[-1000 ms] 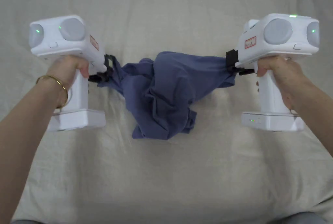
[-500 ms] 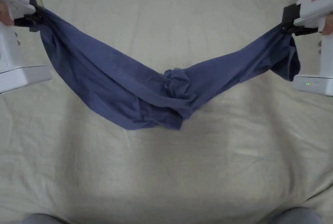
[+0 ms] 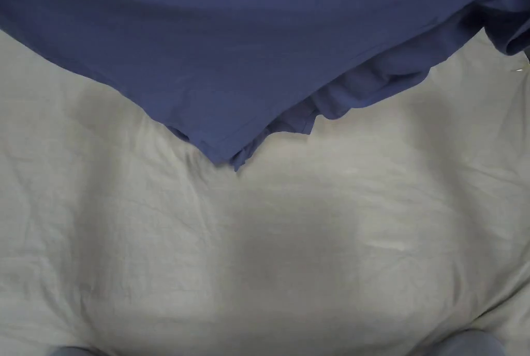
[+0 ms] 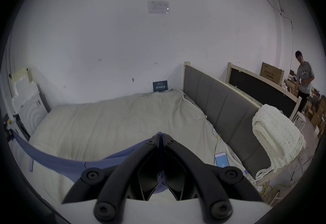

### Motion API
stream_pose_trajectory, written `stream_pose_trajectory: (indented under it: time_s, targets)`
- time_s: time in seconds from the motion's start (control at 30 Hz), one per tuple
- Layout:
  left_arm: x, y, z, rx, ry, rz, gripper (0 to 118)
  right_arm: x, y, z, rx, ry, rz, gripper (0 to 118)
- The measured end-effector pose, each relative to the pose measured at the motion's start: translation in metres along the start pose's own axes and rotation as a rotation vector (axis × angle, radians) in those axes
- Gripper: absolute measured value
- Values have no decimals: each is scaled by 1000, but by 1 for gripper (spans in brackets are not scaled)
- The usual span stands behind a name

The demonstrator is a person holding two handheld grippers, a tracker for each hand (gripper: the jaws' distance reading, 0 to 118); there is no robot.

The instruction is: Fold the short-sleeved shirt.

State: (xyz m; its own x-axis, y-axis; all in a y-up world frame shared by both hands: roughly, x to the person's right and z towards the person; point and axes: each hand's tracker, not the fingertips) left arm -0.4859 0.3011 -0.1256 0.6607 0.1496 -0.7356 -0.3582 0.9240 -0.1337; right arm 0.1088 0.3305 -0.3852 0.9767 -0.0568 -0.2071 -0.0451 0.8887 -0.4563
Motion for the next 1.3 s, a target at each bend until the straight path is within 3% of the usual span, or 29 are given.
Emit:
stream_pose_trajectory:
  time_s: [0.1,0.3,0.57,0.7,1.0,1.3]
  targets:
    - [7,22,3,45,17,6,0,-7,19,9,31,-9,-3,2]
    - [45,51,-6,182,95,-133,0,-37,57,5,106,-64,102,2]
    - [92,64,-77,162,179,-346,0,-47,93,-49,149,-136,69,2]
    - [117,78,-107,173,175,-282,0,-48,118,-84,203,-182,88,2]
    - [187,91,-161,292,192,-233,0,-45,152,-145,325,-264,25,2]
    - [201,4,-224,95,162,-302,0,-34,85,-215,167,-272,31,2]
